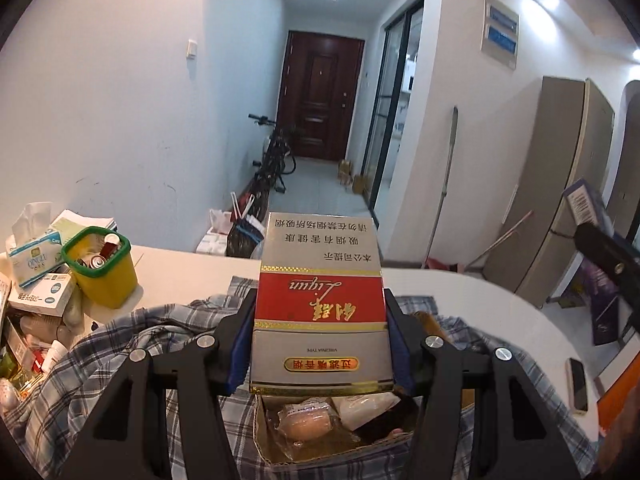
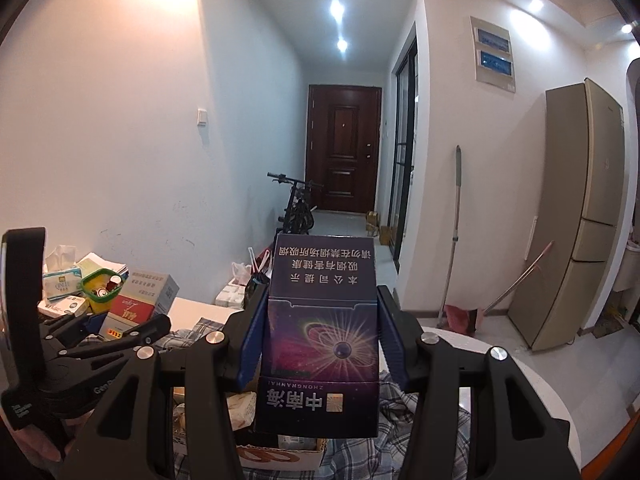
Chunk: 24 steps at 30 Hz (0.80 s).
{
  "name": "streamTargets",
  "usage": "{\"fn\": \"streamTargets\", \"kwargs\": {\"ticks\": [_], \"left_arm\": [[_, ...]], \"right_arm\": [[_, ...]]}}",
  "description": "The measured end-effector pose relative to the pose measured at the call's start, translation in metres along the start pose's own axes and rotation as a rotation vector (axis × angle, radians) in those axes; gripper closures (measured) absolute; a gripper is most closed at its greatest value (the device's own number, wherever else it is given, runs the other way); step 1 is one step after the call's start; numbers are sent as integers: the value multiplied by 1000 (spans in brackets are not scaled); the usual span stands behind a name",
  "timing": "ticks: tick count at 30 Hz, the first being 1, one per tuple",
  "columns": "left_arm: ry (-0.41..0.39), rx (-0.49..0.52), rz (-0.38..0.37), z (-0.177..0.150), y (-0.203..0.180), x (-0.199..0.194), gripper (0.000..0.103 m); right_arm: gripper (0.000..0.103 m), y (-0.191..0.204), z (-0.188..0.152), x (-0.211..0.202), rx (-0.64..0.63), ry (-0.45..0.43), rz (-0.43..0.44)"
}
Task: Organize objects
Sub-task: 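Lower the Liqun pack into the box with the left gripper while the right gripper holds the purple pack above, then open the left gripper to release the Liqun pack into the box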
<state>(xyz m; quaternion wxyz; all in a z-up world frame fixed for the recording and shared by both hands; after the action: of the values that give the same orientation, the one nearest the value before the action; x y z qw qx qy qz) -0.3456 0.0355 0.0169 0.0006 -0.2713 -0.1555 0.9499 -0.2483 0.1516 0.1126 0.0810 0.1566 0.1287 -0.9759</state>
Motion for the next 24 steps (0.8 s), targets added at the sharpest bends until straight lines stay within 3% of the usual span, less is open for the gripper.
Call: {"fn": "streamTargets", "kwargs": {"ticks": [6,11,24], "left_arm": [[87,60,6,-20,-6,24,44],[110,104,25,-33,-14,34,44],[186,113,63,-49,-11,60,44]], "right_arm": [[53,1,-6,9,-20,29,-8],[53,-2,-11,20,-22,58,-5],[53,-3,-21,31,-7,100,-1]]}}
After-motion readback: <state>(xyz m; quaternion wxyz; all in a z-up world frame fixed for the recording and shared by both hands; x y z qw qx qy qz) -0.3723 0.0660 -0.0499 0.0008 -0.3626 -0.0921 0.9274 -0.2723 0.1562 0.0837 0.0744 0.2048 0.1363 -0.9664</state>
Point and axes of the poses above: each gripper's, at about its wrist camera, not at the fingertips, and x roughly the way its jaws point, y to its left, z to its top, the point moved 4 cm from there along x, roughly the way its jaws point, and after that the axes turned 11 degrees about -x, right-handed, at the moved point
